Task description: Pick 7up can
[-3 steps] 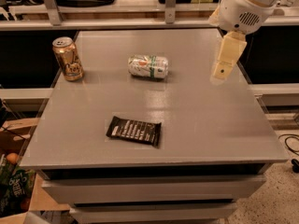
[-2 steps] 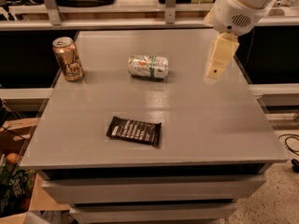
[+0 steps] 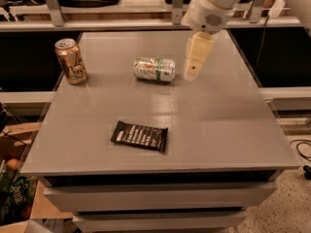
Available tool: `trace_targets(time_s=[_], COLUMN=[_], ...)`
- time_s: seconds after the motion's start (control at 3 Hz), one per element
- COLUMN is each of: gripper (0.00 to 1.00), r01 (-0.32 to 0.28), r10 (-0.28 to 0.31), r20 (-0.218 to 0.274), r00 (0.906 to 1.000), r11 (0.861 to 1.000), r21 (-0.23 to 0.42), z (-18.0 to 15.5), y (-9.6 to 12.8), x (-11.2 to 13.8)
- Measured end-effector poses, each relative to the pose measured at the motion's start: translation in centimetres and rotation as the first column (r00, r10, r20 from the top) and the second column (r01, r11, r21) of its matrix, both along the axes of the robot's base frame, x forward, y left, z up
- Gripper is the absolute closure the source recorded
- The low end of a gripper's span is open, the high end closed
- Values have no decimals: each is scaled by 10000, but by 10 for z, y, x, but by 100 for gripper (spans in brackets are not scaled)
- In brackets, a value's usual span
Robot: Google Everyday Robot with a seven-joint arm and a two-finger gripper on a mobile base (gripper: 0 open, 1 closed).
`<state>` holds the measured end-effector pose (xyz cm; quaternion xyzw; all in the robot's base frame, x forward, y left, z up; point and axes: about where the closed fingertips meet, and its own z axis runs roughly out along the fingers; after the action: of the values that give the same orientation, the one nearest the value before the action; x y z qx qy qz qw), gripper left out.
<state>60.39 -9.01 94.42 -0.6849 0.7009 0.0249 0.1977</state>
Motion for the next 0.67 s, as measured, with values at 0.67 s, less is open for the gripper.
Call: trace_targets(time_s=[0.67], gripper=[0], r01=[-27], r10=[40], r20=[-407], r00=[9992], r11=[9995], r21=[308], z=[-25], y=[45], x=[44])
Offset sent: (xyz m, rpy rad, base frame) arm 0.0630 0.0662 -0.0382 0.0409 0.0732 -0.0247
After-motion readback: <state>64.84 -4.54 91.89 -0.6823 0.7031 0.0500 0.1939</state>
